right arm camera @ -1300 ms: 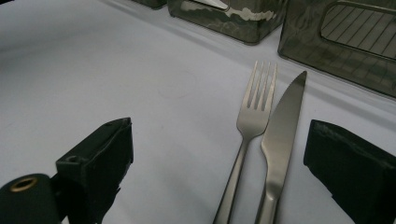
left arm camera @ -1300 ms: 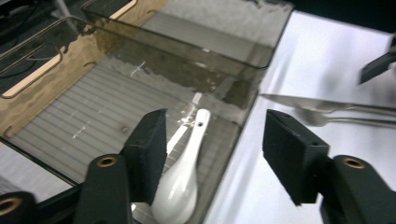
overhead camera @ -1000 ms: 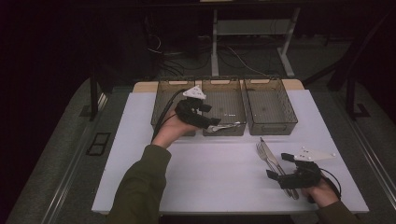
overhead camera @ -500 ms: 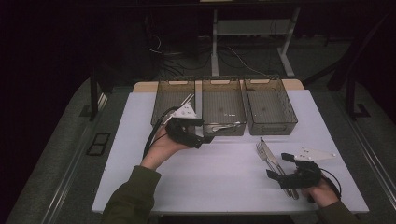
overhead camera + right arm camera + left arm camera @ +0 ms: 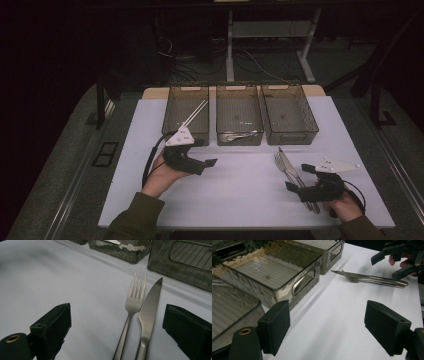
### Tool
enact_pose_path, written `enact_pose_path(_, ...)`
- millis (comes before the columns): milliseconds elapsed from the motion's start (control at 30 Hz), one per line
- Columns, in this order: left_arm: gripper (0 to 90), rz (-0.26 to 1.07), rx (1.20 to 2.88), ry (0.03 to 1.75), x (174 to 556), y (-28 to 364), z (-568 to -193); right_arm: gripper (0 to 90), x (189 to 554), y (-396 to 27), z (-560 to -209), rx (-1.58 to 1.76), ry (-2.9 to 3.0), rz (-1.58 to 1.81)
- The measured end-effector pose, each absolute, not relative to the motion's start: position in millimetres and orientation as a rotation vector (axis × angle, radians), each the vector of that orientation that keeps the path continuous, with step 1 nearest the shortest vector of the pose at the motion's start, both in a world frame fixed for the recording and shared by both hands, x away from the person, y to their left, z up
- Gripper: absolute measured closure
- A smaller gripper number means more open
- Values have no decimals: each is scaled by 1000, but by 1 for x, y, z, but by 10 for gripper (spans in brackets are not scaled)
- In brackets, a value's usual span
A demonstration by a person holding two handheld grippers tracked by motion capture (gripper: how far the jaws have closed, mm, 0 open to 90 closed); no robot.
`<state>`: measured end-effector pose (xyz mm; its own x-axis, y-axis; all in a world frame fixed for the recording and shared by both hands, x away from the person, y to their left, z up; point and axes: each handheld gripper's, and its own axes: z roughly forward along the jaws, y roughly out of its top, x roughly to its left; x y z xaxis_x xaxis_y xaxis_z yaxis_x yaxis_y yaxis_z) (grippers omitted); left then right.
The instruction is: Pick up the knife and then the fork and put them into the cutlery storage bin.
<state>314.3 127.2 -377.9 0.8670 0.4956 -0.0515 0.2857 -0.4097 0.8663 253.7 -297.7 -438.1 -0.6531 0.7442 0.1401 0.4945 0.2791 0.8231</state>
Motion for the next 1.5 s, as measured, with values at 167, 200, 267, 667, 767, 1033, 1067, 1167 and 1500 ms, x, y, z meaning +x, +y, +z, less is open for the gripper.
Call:
enact_pose_path(167,159,284,1997,607,300,143,-390,83,252,-297,-438,1126,2285,1310)
enact_pose_path(200,150,294,1989,610,297,145,-393,83,253,-297,-438,1129,2285,1311)
enact_pose_path(267,139,300,1995,610,292,150,-398,83,253,-297,-438,1132,2281,1313)
enact_pose_path(667,5,253,1963,674,273,164,-420,83,253,-298,-438,1147,2278,1310)
enact_pose_path(767,0,239,1964,687,272,163,-424,83,253,-300,-437,1151,2269,1315)
enact_pose_path(1033,0,227,1993,691,272,161,-427,82,253,-304,-435,1254,2251,1308)
enact_pose_path(1067,0,226,1995,689,272,161,-427,82,253,-304,-435,1258,2249,1298)
enact_pose_path(1167,0,221,1999,680,272,160,-428,82,253,-304,-434,1261,2248,1250)
enact_pose_path(1500,0,205,2036,650,271,155,-430,84,254,-315,-422,1301,2317,1113)
